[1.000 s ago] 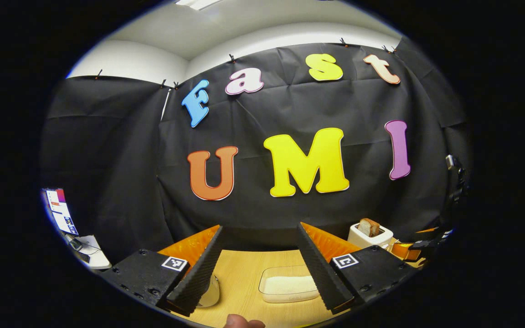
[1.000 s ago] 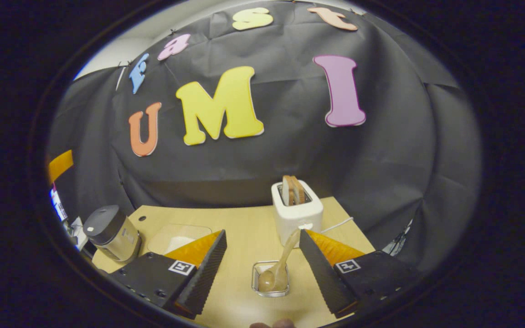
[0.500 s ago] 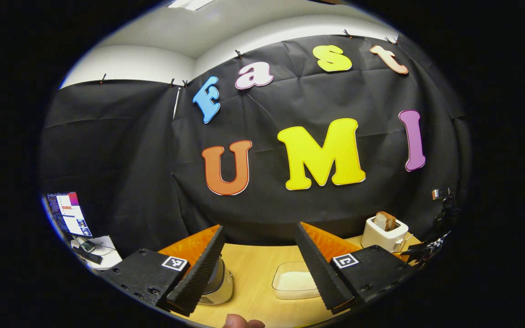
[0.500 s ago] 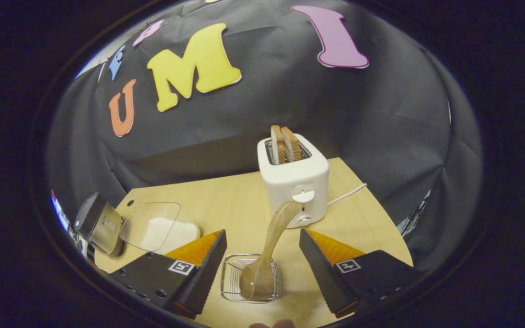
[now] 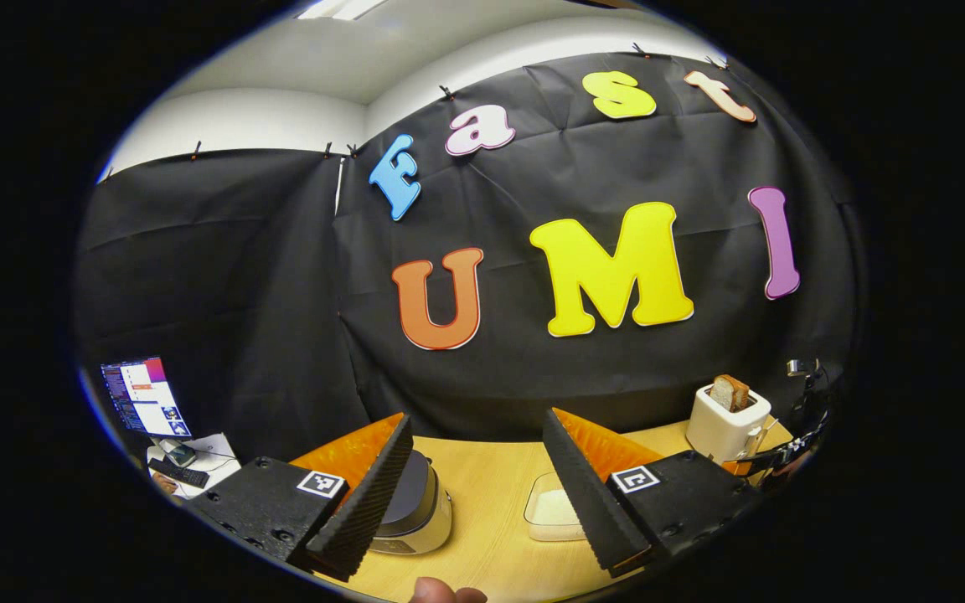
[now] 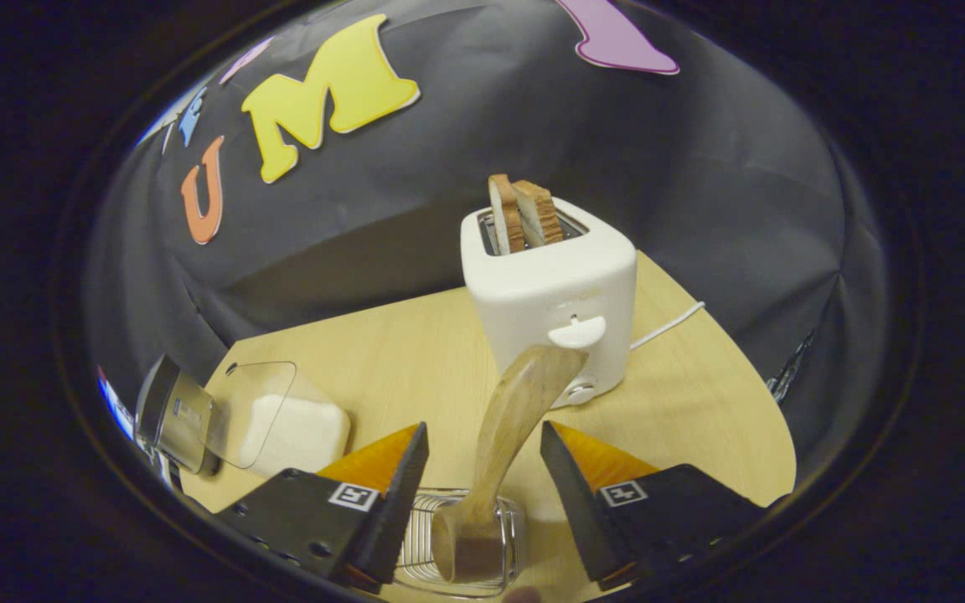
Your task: Close the left gripper, press the button to open the rice cooker; take a wooden spoon from the chopstick holder with the right hand, scoop a spoonful of rice and pour it into the rice cooker, then put the wooden spoon back into the chopstick holder.
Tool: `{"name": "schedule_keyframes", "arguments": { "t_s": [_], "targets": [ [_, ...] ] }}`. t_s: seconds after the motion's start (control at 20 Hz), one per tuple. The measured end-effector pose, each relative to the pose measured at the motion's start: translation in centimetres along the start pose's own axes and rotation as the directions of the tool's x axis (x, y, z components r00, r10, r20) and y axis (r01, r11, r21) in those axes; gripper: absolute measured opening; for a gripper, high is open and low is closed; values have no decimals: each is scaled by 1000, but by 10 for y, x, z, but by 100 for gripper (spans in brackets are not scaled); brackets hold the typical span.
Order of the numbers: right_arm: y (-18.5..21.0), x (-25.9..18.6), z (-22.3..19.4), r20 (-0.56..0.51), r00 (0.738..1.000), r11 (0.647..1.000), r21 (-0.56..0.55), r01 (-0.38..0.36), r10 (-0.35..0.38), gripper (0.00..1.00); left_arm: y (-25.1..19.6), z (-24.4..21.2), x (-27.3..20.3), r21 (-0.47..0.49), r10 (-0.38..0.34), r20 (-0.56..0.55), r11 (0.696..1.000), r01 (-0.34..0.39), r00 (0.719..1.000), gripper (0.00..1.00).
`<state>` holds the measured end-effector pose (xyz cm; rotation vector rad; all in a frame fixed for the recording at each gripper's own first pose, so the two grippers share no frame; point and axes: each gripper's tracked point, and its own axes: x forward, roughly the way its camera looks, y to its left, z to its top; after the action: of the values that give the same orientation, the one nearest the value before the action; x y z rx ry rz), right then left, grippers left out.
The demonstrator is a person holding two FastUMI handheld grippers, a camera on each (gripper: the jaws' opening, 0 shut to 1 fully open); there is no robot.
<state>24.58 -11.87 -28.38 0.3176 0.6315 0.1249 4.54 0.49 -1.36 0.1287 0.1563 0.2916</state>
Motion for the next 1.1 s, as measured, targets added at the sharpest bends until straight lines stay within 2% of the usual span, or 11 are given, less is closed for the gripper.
{"name": "schedule_keyframes", "arguments": {
  "t_s": [0.15, 0.3, 0.35, 0.4, 0.5, 0.55, 0.7, 0.9, 1.0, 1.1],
  "targets": [
    [0, 5, -7, -30, 999, 1000, 7, -9, 10, 51, 5, -3, 0, 4, 17, -8, 1000, -17, 1000, 99],
    [-4, 2, -6, -37, 999, 1000, 13, -1, 1, 47, 13, -6, -2, 2, 34, -17, 999, -34, 999, 99],
    [-5, 10, -9, -32, 999, 1000, 24, -3, 4, 31, 15, -6, -2, 0, 39, -18, 999, -39, 999, 99],
    [-3, 0, -10, -40, 999, 1000, 22, -8, 9, 16, 16, -7, -2, -2, 43, -21, 999, -43, 999, 99],
    [-1, 7, -10, -37, 999, 999, 38, -20, 21, 19, 18, -10, -3, -9, 46, -31, 999, -47, 998, 99],
    [-1, -2, -7, -43, 999, 999, 34, -20, 21, 12, 20, -11, -3, -13, 47, -32, 999, -47, 998, 99],
    [3, -1, -7, -36, 999, 1000, 22, -18, 18, 6, 24, -12, -5, -21, 51, -35, 998, -52, 998, 99],
    [2, -1, -5, -30, 1000, 1000, 29, -2, 3, 6, 34, -19, -7, -36, 53, -40, 998, -55, 998, 99],
    [2, -4, -6, -30, 1000, 1000, 27, -2, 3, 8, 47, -38, -3, -65, 54, -91, 996, -60, 994, 99],
    [1, -6, -7, -29, 1000, 1000, 29, -3, 4, 8, 75, -69, 8, -103, 82, -157, 990, -99, 984, 99]
  ]
}}
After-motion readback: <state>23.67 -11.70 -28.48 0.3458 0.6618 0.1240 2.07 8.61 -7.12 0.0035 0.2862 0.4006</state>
